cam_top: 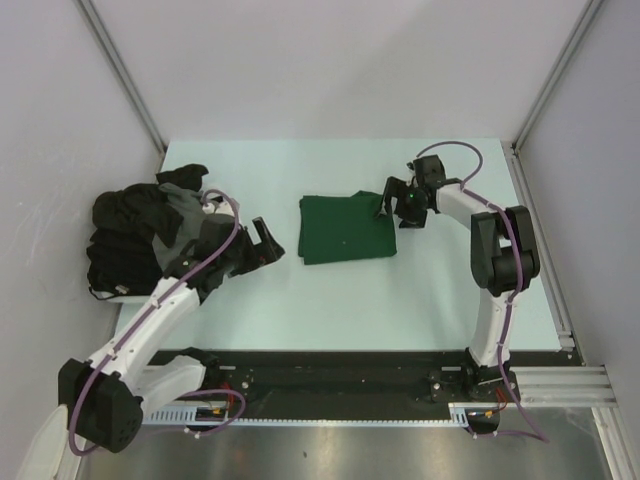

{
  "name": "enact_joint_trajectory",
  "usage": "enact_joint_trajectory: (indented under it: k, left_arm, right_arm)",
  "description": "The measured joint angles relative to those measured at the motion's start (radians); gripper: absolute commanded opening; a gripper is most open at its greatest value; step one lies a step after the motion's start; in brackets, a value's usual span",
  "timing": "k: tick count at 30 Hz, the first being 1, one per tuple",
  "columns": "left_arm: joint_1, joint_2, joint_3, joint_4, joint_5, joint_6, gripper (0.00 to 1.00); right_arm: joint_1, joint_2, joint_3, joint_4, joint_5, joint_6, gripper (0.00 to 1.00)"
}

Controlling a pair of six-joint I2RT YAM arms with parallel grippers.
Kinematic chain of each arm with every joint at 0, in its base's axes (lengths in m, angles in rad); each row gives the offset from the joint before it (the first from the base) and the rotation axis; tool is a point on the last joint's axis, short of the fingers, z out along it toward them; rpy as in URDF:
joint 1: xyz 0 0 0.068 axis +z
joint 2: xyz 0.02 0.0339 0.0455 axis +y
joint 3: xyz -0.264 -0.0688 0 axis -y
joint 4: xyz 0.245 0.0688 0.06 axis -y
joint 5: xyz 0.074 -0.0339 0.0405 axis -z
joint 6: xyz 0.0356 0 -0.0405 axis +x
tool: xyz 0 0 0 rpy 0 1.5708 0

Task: Fold and stack the t-shirts
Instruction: Put the neatly folded tshirt into the corner of the board with the right arm

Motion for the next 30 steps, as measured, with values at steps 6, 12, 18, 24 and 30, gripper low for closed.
enact_joint_trajectory:
  k: [6,12,18,24,30]
  left_arm:
    - [0.000,-0.031,0.000,-0.010,0.001,-0.006,0.99]
    - [0.000,-0.034,0.002,-0.036,0.001,-0.006,1.00]
    - [0.000,-0.062,0.021,-0.066,0.000,-0.006,1.00]
    - [0.000,-0.109,0.021,-0.074,0.002,-0.006,1.00]
    - [0.000,-0.113,0.020,-0.072,0.024,-0.006,1.00]
  right_arm:
    - [0.000,0.006,-0.044,0.079,-0.055,0.026,0.85]
    - [0.006,0.011,-0.064,0.115,-0.069,0.042,0.81]
    - [0.009,0.011,-0.071,0.126,-0.054,0.042,0.69]
    - [0.011,0.029,-0.078,0.156,-0.064,0.068,0.38]
    - [0.011,0.062,-0.077,0.179,-0.092,0.105,0.00]
